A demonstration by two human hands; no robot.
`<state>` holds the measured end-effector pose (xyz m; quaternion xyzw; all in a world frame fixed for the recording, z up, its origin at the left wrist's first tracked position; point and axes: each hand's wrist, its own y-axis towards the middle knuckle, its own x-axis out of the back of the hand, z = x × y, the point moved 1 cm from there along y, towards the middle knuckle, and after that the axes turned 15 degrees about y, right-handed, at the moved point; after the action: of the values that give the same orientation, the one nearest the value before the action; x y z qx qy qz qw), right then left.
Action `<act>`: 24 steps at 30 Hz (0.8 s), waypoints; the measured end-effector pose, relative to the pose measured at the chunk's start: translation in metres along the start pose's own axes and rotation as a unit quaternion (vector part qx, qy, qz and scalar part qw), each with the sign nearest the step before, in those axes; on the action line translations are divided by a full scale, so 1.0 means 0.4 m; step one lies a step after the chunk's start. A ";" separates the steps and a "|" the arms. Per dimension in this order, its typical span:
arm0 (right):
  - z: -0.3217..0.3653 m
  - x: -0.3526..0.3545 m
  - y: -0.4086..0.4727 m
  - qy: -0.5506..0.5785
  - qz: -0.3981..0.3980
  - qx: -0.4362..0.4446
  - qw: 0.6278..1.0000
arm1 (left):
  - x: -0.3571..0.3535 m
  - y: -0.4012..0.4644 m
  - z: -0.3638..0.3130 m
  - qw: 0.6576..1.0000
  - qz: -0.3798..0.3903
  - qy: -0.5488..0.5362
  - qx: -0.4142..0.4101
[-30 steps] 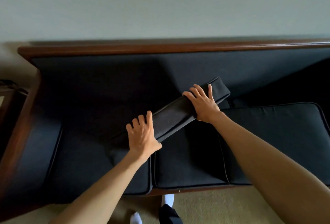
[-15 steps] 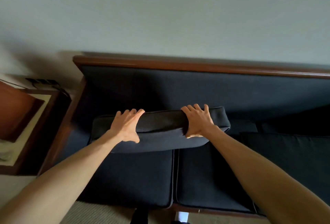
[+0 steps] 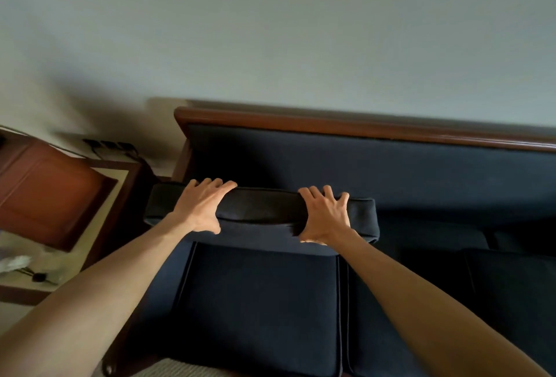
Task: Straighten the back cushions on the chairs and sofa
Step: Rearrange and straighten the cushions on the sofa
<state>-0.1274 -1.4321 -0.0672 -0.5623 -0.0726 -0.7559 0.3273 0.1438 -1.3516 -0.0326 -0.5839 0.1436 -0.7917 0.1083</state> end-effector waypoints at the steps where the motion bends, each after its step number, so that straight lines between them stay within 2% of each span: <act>1: 0.004 0.000 0.008 0.001 -0.004 0.000 1.000 | -0.004 0.011 0.012 1.000 -0.006 0.002 -0.003; 9: 0.011 0.003 0.081 -0.002 -0.025 -0.010 1.000 | -0.041 0.094 0.069 0.999 -0.042 0.003 -0.015; 17: -0.018 0.044 0.138 0.003 -0.028 -0.032 0.999 | 0.003 0.191 0.103 0.998 -0.050 0.000 -0.041; 24: -0.041 0.032 0.171 -0.006 -0.081 -0.014 0.997 | -0.021 0.234 0.137 0.999 -0.033 -0.002 -0.031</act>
<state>-0.1030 -1.4983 -0.0791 -0.5640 -0.1093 -0.7772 0.2567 0.1989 -1.4417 -0.0580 -0.5930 0.1480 -0.7888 0.0643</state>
